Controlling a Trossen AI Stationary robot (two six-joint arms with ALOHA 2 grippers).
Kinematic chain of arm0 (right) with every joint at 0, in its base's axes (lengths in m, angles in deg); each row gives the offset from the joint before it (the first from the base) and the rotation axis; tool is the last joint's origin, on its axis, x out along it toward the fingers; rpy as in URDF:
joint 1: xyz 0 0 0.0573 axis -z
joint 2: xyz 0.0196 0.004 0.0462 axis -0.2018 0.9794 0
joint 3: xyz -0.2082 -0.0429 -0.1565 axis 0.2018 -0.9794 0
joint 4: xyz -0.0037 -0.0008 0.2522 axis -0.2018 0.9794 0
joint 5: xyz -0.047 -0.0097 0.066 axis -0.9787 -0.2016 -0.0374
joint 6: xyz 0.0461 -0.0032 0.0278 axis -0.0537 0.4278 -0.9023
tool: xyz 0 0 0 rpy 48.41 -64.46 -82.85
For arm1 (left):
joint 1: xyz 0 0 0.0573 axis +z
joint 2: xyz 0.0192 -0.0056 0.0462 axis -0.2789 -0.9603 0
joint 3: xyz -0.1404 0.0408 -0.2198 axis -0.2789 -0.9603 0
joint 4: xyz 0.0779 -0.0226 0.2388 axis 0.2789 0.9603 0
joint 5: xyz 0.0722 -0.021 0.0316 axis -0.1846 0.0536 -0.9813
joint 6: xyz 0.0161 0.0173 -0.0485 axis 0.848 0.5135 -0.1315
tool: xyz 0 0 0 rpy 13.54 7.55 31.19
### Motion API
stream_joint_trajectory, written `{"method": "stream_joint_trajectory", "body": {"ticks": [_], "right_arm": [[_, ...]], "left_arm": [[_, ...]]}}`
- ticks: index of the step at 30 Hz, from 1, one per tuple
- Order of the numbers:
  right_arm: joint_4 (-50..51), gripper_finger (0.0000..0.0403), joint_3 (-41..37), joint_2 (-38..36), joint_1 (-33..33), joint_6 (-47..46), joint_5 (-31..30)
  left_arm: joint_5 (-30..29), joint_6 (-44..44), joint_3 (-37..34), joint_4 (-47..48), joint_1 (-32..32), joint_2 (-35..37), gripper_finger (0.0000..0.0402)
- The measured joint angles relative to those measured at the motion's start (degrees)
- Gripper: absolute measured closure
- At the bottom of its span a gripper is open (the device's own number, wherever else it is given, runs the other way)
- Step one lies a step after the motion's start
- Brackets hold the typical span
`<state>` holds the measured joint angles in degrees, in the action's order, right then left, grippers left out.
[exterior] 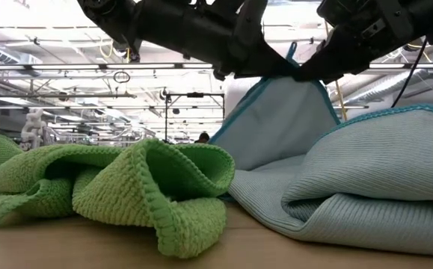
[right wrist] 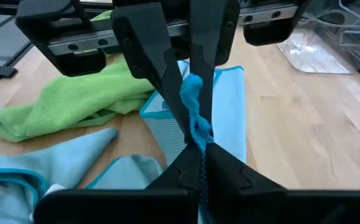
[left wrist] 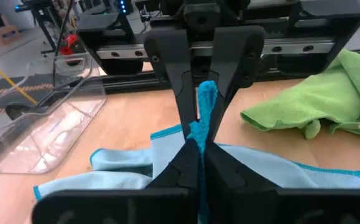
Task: Fold microfiber towels
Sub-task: Fold the top left blue microfiber cloth
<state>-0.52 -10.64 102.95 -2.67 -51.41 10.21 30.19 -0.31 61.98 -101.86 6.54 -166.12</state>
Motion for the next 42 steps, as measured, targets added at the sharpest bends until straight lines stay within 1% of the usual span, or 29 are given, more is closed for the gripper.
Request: {"method": "stream_joint_trajectory", "body": {"ticks": [3,6,8,12,14,15,19,23,26,28,30,32,37,38,39,42], "right_arm": [[0.5,0.0337,0.1,-1.3,-0.6,0.4,-0.6],[5.7,0.0277,0.1,-4.3,-1.9,1.1,-0.3],[10.2,0.0237,0.0,-7.0,-2.8,1.3,-1.4],[19.3,0.017,0.0,-10.6,-3.9,2.1,-7.0],[22.1,0.0148,0.0,-11.4,-4.3,4.4,-9.0],[23.2,0.0141,0.0,-11.5,-4.3,5.6,-9.0],[25.1,0.0132,0.0,-10.5,-4.3,8.4,-8.5],[27.0,0.0142,0.0,-9.0,-4.3,7.7,-4.5],[27.4,0.016,0.0,-8.2,-4.3,7.1,-4.1],[27.1,0.018,0.0,-7.9,-4.3,7.1,-4.2],[27.1,0.0208,0.0,-7.9,-4.3,7.1,-4.2],[27.2,0.0248,0.0,-7.9,-4.3,7.1,-4.1],[26.8,0.0375,0.0,-7.9,-4.3,7.3,-4.2],[26.7,0.0389,0.3,-8.0,-4.3,7.8,-4.2],[26.8,0.0392,1.0,-8.1,-4.3,8.1,-5.0],[26.6,0.0392,5.4,-8.2,-4.1,9.3,-10.0]], "left_arm": [[0.6,0.0,0.0,1.8,0.0,1.5,0.0396],[0.4,0.5,0.2,3.6,-0.4,3.7,0.0394],[0.4,1.5,0.2,5.9,-1.2,4.9,0.0397],[1.4,3.5,0.2,7.6,-2.5,6.8,0.0395],[1.4,4.3,0.2,7.4,-2.6,7.0,0.0394],[1.4,4.5,0.2,7.7,-2.6,7.0,0.0395],[1.3,4.9,0.1,8.0,-2.4,6.8,0.0396],[0.6,4.9,0.1,8.5,-2.1,6.8,0.0394],[0.5,5.1,0.1,8.1,-2.0,6.8,0.0397],[0.5,5.3,0.1,8.2,-1.9,6.8,0.0394],[0.5,5.7,0.1,8.3,-1.9,6.8,0.0393],[0.5,6.2,0.1,8.2,-1.9,6.8,0.0397],[-0.2,7.8,0.1,8.8,-1.9,7.7,0.0393],[-0.4,8.4,0.1,8.4,-1.8,8.0,0.0394],[-0.8,9.2,0.1,9.0,-1.7,8.6,0.0395],[-1.5,11.5,0.1,11.7,-0.9,11.4,0.0397]]}}
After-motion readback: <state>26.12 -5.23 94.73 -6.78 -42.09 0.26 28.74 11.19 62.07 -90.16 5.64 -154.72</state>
